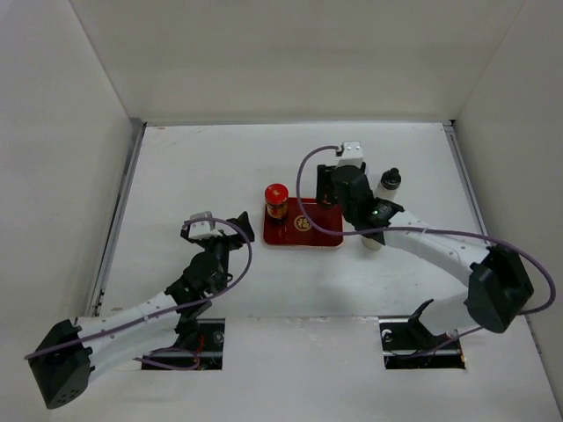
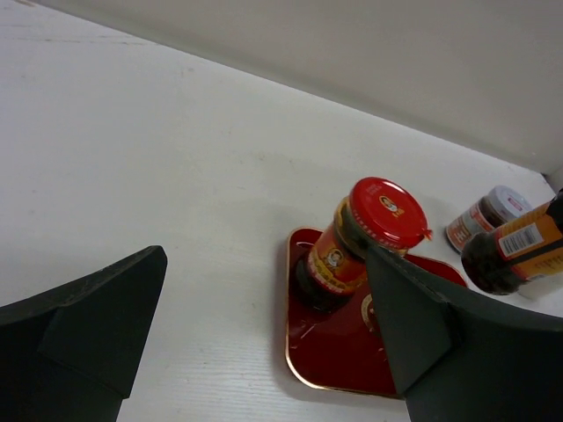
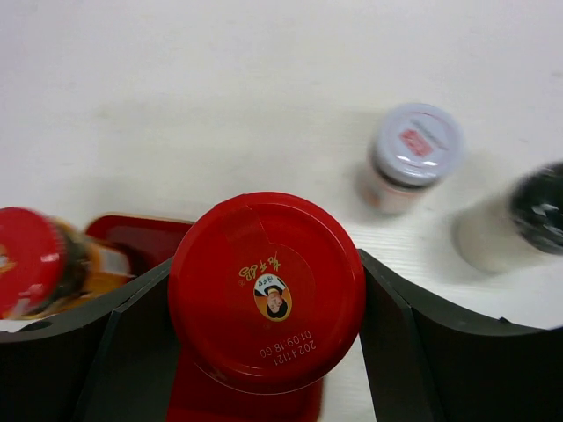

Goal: Organize the condiment bottles

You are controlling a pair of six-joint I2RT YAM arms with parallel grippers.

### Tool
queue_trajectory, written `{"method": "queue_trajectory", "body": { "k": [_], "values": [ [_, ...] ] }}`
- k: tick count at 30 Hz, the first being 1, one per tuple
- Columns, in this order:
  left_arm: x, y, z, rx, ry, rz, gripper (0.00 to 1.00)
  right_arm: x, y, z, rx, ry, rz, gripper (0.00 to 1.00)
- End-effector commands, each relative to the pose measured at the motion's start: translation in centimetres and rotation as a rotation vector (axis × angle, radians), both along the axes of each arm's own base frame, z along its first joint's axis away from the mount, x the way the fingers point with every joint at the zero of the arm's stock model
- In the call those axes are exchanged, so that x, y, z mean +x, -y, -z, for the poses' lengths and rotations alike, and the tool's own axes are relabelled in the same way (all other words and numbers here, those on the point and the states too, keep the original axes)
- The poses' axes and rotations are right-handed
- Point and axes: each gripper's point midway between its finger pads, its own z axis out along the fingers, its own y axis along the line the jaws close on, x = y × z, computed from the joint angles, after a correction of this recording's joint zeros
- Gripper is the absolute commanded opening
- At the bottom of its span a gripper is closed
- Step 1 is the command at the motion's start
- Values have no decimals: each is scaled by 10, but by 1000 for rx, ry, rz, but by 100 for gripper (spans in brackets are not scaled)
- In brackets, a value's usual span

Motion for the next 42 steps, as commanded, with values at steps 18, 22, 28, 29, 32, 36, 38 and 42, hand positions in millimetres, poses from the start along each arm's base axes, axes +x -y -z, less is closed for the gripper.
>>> {"method": "queue_trajectory", "body": {
  "k": [18, 22, 28, 29, 32, 36, 38, 42],
  "values": [
    [1, -17, 11, -41, 23, -70, 100, 41, -93, -2, 109, 105, -33, 70],
    [2, -16, 12, -32, 18, -70, 100, 35, -86, -16, 124, 118, -24, 86],
    [2, -17, 11, -26, 17, -73, 100, 22, -47, -36, 136, 139, 15, 98],
    [2, -16, 10, -29, 19, -72, 100, 20, -38, -37, 135, 142, 30, 99],
    [3, -13, 11, -24, 14, -64, 100, 19, -4, -37, 147, 151, 84, 94],
    [4, -9, 12, -19, 10, -48, 96, 6, 63, -22, 82, 137, 235, 55],
    [3, -8, 12, -19, 10, -45, 96, -11, 90, -12, 43, 124, 300, 57],
    [5, -8, 12, -19, 9, -45, 96, -45, 126, 7, -11, 97, 399, 100]
  ]
}}
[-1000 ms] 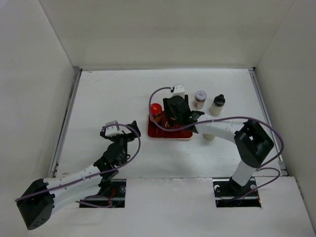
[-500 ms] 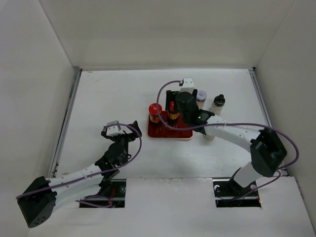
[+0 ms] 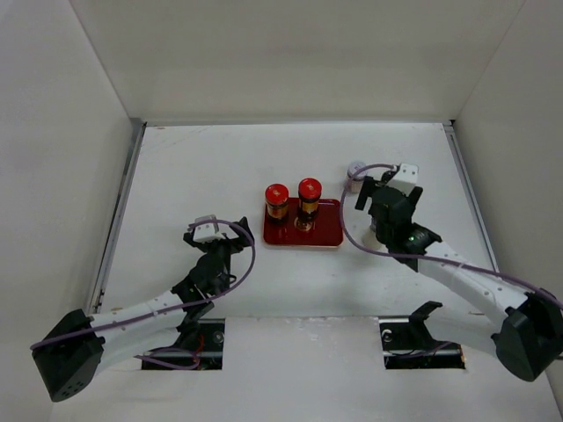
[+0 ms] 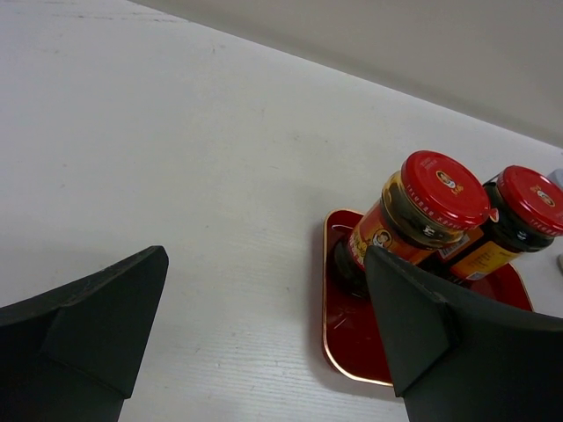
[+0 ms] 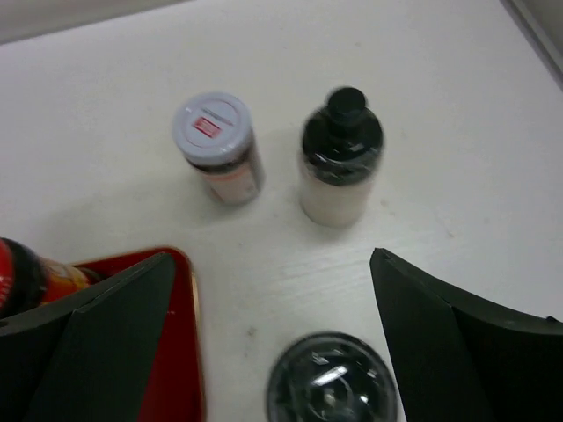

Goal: Organize the condiment bottles

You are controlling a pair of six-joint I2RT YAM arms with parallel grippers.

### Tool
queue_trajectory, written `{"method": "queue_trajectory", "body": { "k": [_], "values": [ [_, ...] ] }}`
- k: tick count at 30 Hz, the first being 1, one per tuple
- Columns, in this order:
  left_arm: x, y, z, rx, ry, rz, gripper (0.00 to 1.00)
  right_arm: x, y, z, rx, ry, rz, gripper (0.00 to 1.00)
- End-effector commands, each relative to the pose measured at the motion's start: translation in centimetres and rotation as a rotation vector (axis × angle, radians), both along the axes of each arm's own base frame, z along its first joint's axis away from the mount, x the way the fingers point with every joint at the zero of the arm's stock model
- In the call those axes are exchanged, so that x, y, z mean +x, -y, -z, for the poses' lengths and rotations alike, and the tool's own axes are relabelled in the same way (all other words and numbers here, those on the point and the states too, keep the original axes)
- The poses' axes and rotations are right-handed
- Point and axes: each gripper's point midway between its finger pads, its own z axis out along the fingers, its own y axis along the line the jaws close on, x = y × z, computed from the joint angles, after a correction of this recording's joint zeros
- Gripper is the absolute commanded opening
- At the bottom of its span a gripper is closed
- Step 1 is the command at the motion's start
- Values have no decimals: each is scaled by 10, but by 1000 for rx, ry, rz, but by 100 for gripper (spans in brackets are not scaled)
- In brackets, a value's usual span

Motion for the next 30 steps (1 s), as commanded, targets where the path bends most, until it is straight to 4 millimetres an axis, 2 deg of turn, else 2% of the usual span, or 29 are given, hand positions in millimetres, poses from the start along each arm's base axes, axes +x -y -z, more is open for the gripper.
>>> {"method": "queue_trajectory", "body": {
  "k": [1, 6, 11, 14, 15, 20, 23, 30],
  "values": [
    [4, 8, -21, -60, 49, 19, 96, -24, 29, 3, -24, -3, 103, 100],
    [6, 7, -22, -65, 50, 11, 96, -43, 29, 22, 13, -54, 59, 100],
    [7, 9, -20, -61, 48, 19, 96, -46, 12, 52, 59, -122, -17, 100],
    [6, 9, -22, -62, 51, 22, 96, -41, 1, 61, 66, -150, -53, 100],
    [6, 9, -22, -65, 53, 22, 96, -40, 1, 59, 68, -146, -49, 100],
    [5, 10, -23, -69, 56, 28, 96, -32, 5, 43, 66, -86, 1, 69],
    [6, 7, -20, -66, 51, 17, 96, -26, -1, 27, 67, -32, 0, 59],
    [8, 10, -16, -56, 39, 16, 99, -2, -62, -39, 98, 119, -136, 56]
  ]
}}
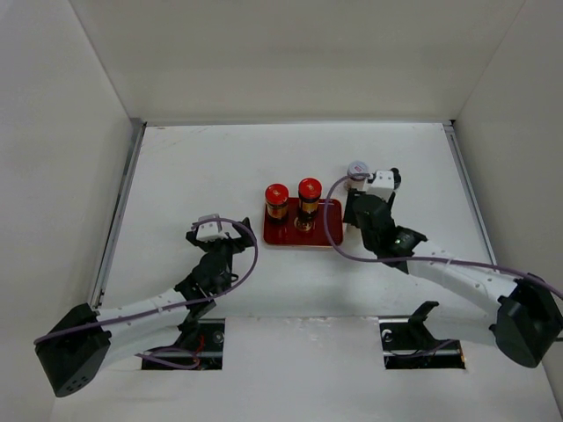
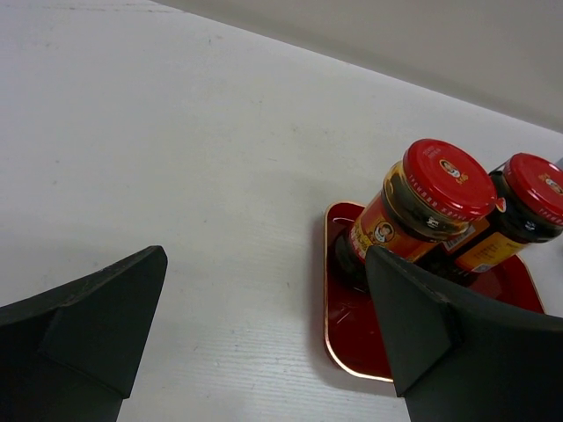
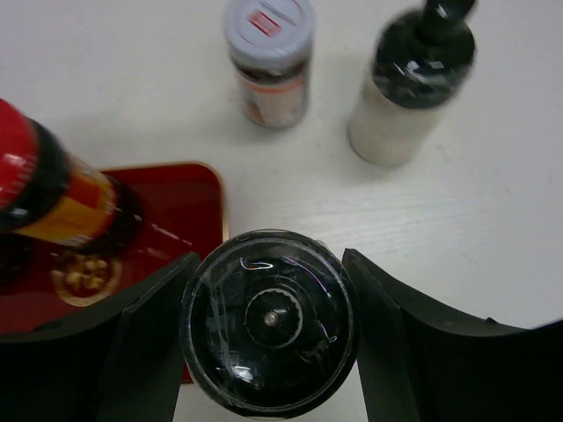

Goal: Organize the condiment bottles

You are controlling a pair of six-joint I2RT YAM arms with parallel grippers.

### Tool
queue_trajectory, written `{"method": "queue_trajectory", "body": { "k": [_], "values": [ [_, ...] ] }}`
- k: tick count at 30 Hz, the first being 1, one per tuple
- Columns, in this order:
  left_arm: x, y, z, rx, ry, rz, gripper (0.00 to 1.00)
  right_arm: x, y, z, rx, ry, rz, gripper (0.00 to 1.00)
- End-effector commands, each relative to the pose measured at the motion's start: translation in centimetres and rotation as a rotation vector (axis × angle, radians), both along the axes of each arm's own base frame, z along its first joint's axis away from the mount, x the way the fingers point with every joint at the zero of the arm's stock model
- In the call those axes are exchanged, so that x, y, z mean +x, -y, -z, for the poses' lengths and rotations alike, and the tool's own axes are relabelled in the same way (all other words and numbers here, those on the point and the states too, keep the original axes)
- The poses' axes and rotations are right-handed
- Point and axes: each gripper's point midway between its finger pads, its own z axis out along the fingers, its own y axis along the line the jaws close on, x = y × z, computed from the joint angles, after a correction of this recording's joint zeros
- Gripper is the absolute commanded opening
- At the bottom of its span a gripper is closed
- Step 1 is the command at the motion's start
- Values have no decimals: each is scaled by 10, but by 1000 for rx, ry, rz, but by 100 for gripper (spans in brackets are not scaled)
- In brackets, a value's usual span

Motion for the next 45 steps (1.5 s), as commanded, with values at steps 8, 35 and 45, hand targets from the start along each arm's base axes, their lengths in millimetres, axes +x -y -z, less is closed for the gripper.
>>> {"method": "queue_trajectory", "body": {
  "k": [8, 35, 45],
  "values": [
    [3, -4, -25, -91, 68, -22, 100, 75, -90, -86, 114, 231, -112, 59],
    [4, 3, -24, -85, 60, -5, 100, 72, -73, -95, 215, 280, -89, 58],
    [3, 2, -25, -88, 65, -4, 100, 95, -84, -41, 203, 184, -93, 58]
  ]
}}
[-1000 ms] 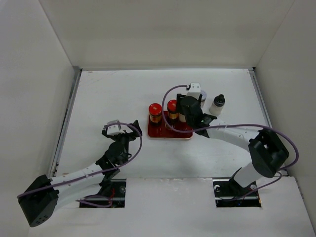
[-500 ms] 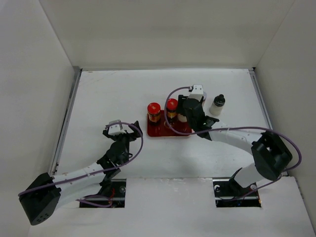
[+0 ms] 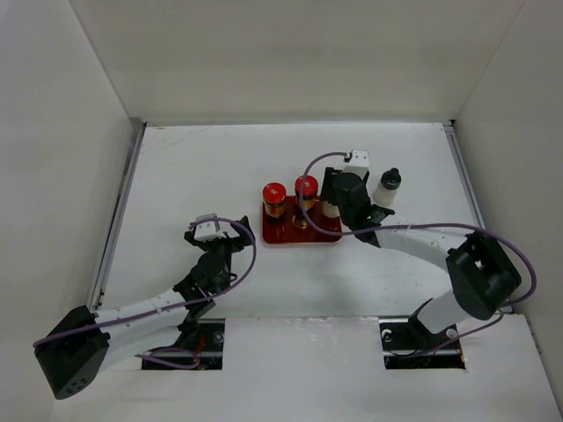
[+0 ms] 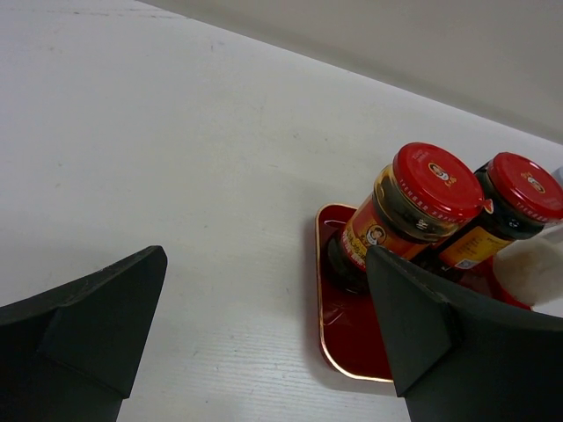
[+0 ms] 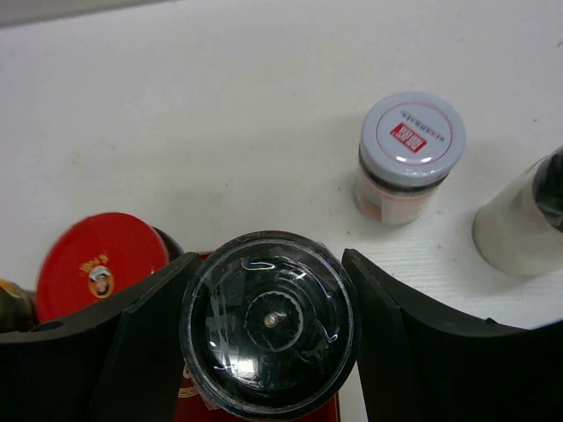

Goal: Organize the condiment bottles

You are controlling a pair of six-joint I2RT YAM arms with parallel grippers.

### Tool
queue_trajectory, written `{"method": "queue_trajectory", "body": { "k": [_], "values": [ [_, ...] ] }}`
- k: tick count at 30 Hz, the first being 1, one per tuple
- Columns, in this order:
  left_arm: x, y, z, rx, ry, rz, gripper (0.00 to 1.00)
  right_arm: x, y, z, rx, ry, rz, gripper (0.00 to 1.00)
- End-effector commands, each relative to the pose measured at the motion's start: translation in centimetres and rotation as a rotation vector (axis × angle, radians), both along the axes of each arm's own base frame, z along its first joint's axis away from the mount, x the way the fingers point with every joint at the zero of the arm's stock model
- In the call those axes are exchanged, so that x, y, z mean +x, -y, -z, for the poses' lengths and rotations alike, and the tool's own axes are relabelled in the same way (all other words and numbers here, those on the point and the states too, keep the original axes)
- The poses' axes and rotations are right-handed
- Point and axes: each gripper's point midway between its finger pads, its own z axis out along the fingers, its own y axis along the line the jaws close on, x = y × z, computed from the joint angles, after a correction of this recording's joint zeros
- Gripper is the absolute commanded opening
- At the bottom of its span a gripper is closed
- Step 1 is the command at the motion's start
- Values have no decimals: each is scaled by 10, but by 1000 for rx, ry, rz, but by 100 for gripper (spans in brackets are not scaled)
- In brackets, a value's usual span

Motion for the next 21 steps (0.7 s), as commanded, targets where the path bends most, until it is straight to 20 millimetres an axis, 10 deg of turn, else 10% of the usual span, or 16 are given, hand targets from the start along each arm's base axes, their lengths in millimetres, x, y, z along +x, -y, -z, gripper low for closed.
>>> {"method": "queue_trajectory", "body": {
  "k": [1, 21],
  "values": [
    [2, 3, -21, -74, 56, 2, 100, 16, -15, -19, 101, 70, -10, 58],
    [0, 6, -21, -72, 55, 11, 100, 31, -45, 6, 73, 84, -53, 58]
  ]
}}
